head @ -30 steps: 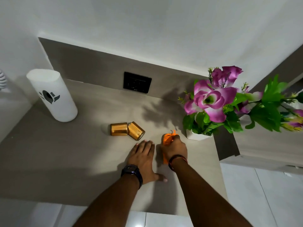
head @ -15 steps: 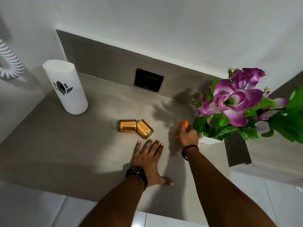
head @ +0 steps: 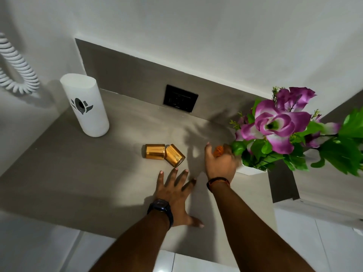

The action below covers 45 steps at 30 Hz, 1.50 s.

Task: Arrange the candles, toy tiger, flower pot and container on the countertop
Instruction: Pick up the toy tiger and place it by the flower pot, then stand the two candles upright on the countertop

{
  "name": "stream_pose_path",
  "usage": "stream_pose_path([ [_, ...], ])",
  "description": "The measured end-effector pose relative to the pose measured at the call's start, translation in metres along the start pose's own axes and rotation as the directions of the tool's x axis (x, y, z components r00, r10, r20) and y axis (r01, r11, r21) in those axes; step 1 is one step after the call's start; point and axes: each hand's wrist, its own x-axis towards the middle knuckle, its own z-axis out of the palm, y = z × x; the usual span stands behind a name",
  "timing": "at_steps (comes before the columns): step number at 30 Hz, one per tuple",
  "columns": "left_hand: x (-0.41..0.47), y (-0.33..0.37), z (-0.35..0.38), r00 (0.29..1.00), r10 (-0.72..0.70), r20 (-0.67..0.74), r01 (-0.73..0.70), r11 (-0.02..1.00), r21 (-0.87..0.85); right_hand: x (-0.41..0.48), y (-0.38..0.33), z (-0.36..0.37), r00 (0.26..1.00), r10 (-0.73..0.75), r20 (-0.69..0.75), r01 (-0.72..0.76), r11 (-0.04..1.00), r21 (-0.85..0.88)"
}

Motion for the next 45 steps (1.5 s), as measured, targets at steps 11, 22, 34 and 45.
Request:
stream_pose_path([
  [11, 0.005, -0.098, -0.068, 0.911, -0.126, -0.394, 0.082, 0.989, -0.126, -0.02, -0.038, 0.036, 0.743, -0.212, 0.635, 0.201, 0.975, 0.09],
  [22, 0.044, -0.118, -0.083, 0.945, -0.112, -0.307, 0.08, 0.99, -0.112, -0.022, -0.023, 0.057, 0.835, -0.193, 0.515, 0.197, 0.979, 0.049],
  [34, 0.054, -0.121, -0.065, 0.784, -0.526, -0.33, 0.0, 0.532, -0.846, -0.025, 0.0, 0.07, 0.942, -0.135, 0.308, 0.04, 0.954, 0.297],
  [45, 0.027, -0.148, -0.059, 0.725, -0.603, -0.332, 0.081, 0.554, -0.829, -0.058, -0.035, 0.055, 0.83, -0.558, 0.017, 0.539, 0.809, 0.235],
])
